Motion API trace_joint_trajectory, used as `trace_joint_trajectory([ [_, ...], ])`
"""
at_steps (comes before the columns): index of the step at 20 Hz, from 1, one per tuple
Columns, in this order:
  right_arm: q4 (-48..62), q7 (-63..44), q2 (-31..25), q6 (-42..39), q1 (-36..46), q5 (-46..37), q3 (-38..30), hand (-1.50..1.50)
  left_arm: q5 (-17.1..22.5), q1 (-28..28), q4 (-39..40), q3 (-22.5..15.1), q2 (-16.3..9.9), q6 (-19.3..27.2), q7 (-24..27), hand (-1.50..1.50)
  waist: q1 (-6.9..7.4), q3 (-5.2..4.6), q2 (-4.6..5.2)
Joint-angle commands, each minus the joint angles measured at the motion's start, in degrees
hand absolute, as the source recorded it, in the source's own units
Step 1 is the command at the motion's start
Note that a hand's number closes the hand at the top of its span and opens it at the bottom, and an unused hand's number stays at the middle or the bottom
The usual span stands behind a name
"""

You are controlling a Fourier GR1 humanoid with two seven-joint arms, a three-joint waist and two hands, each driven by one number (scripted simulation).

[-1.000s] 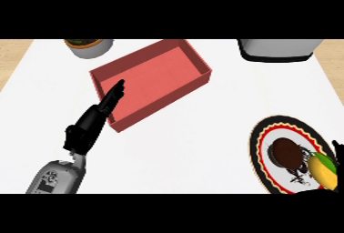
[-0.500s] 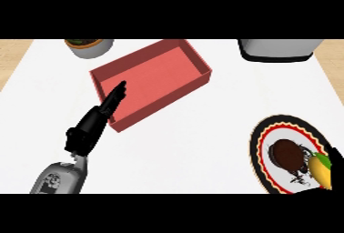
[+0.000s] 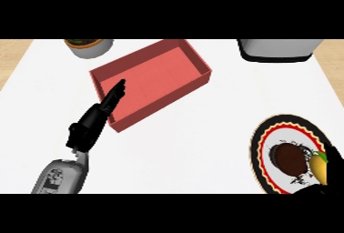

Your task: Pick the lemon from the plate and place it in the cardboard box

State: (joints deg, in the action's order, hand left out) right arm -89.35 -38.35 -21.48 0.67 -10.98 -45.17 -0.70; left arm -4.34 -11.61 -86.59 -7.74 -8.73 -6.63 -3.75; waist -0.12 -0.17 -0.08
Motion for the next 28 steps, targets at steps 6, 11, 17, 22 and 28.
trace_joint_trajectory([
  [6,13.34,9.32,2.53,4.41,1.95,-1.94,-1.96,1.50,-1.86,1.54,-1.62,-0.24,2.08,-0.15,0.30,0.00,0.20,0.20,0.10],
  [11,11.93,9.29,0.88,3.46,2.97,-4.78,-2.07,1.50,-1.30,1.91,-3.54,0.64,0.85,-2.19,-1.82,0.00,0.25,0.19,0.06],
  [17,1.13,14.44,1.39,0.73,7.12,-12.07,11.57,1.50,-1.30,0.86,-0.92,0.27,1.66,-2.66,0.15,0.00,2.49,0.08,0.15],
  [22,-4.21,29.57,2.72,-6.51,18.98,-15.98,30.56,1.50,-1.61,-2.93,-0.93,-3.50,3.40,-4.83,-0.78,0.00,10.89,0.04,0.84],
  [28,0.88,31.15,14.98,-4.26,32.31,-22.63,40.41,1.50,-2.06,-1.23,-0.79,-0.53,2.80,-2.11,-1.10,0.00,3.57,0.17,0.29],
])
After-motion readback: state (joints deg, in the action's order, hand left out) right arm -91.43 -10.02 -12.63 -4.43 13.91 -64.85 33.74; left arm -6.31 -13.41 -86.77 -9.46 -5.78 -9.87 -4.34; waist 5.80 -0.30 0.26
